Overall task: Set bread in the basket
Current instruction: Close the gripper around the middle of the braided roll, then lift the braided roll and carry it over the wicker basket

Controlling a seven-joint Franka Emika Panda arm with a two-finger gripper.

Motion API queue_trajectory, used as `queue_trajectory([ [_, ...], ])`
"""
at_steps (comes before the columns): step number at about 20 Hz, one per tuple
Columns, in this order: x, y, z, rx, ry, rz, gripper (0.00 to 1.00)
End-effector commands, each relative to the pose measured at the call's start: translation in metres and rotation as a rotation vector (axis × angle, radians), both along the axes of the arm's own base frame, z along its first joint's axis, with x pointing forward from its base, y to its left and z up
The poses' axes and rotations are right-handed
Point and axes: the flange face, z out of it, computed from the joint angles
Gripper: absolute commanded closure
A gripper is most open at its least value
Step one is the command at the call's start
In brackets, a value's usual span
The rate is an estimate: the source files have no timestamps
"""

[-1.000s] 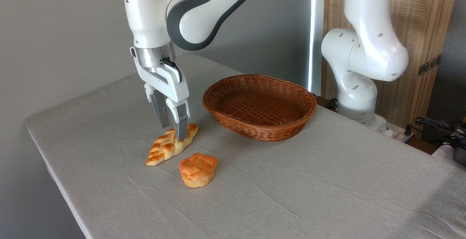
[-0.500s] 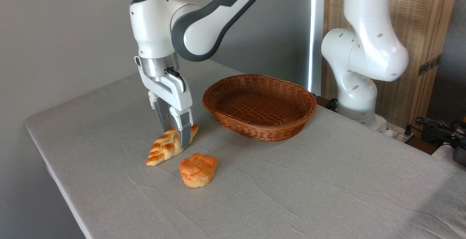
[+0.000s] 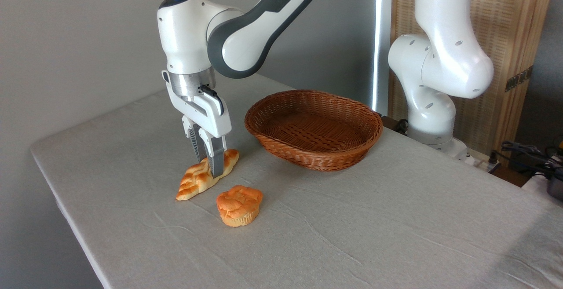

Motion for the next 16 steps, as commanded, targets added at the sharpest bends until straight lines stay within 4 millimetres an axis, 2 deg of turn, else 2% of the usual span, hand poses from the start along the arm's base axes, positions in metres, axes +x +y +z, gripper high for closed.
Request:
queue_trajectory([
  [1,0.012,0.003,0.03,-0.009,-0.039,0.033,1.0],
  [4,0.013,-0.002,0.068,-0.033,0.004,0.05,1.0],
  [6,-0.001,0.0,0.094,-0.014,0.021,0.05,1.0],
  [8,-0.033,-0.008,0.113,0.008,0.105,0.018,1.0],
  [10,-0.072,-0.02,0.118,0.053,0.168,-0.066,1.0],
  [13,-0.126,-0.012,0.131,0.069,0.181,-0.072,1.0],
  [15,-0.158,-0.013,0.125,0.089,0.216,-0.098,1.0],
  [16,-0.169,-0.017,0.118,0.099,0.246,-0.113,0.92],
])
